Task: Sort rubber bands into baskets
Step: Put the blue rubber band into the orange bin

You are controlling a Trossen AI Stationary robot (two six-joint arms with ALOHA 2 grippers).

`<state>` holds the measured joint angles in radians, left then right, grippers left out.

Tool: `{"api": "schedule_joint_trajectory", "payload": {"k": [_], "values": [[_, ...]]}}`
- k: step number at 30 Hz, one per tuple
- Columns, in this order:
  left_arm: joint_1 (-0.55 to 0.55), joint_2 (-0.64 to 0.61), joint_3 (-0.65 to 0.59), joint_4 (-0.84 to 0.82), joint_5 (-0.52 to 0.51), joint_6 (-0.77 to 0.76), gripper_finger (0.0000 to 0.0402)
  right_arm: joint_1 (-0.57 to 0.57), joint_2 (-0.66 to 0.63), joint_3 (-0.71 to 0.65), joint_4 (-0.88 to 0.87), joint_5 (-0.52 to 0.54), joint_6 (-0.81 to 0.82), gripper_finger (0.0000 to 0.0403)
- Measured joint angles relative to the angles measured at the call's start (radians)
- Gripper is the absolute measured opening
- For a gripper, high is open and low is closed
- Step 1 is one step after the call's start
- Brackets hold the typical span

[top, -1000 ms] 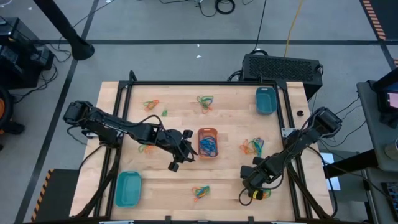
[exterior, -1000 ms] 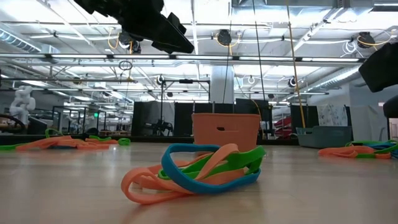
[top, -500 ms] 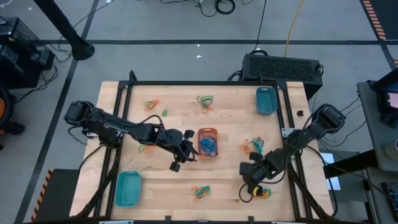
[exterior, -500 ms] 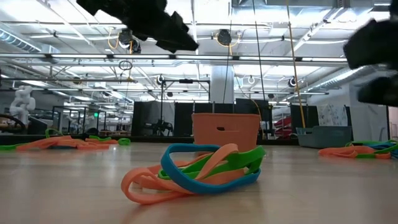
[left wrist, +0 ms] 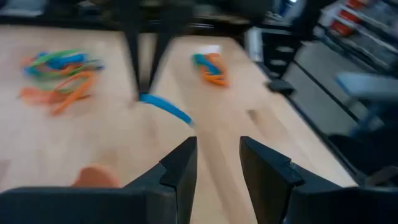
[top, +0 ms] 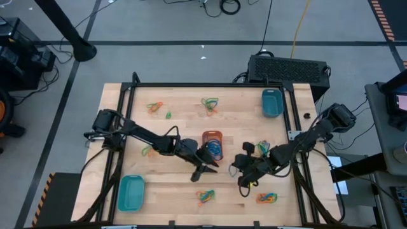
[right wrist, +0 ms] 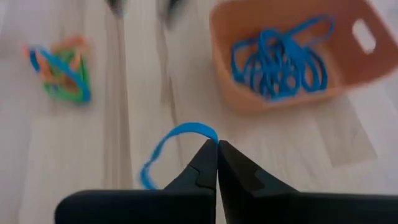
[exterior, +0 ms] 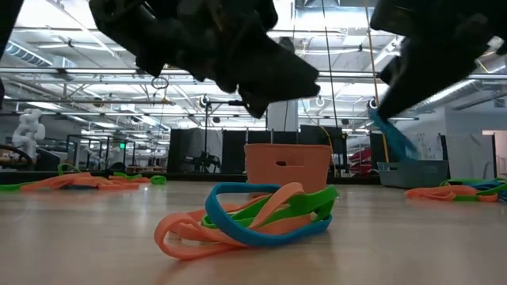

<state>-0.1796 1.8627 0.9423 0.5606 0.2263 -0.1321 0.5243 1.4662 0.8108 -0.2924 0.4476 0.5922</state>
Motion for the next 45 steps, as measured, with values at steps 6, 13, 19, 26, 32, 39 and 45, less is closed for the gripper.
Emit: {"api": "schedule_joint_trajectory", "payload": {"k": [6, 13, 19, 26, 32, 39, 45], "values": [[0.018, 0.018, 0.033, 0.011, -0.066, -0.079, 0.0128, -0.048, 0.0, 0.0, 0.116, 0.01, -0.086, 0.0], [0.037, 0.017, 0.033, 0.01, -0.058, -0.107, 0.0128, -0.101, 0.0, 0.001, 0.176, 0.081, -0.177, 0.0], [0.05, 0.017, 0.033, -0.003, -0.051, -0.131, 0.0128, -0.133, 0.0, 0.001, 0.177, 0.081, -0.186, 0.0], [0.063, 0.017, 0.033, -0.032, -0.106, -0.152, 0.0128, -0.132, 0.0, 0.001, 0.177, 0.08, -0.189, 0.0], [0.063, 0.017, 0.033, -0.031, -0.126, -0.151, 0.0126, -0.131, 0.0, 0.001, 0.177, 0.08, -0.186, 0.0], [0.062, 0.017, 0.033, -0.032, -0.127, -0.139, 0.0046, -0.132, 0.0, 0.001, 0.177, 0.076, -0.189, 0.0], [0.07, 0.017, 0.033, -0.07, -0.133, -0.111, 0.001, -0.132, 0.0, 0.001, 0.177, 0.071, -0.209, 0.0007]]}}
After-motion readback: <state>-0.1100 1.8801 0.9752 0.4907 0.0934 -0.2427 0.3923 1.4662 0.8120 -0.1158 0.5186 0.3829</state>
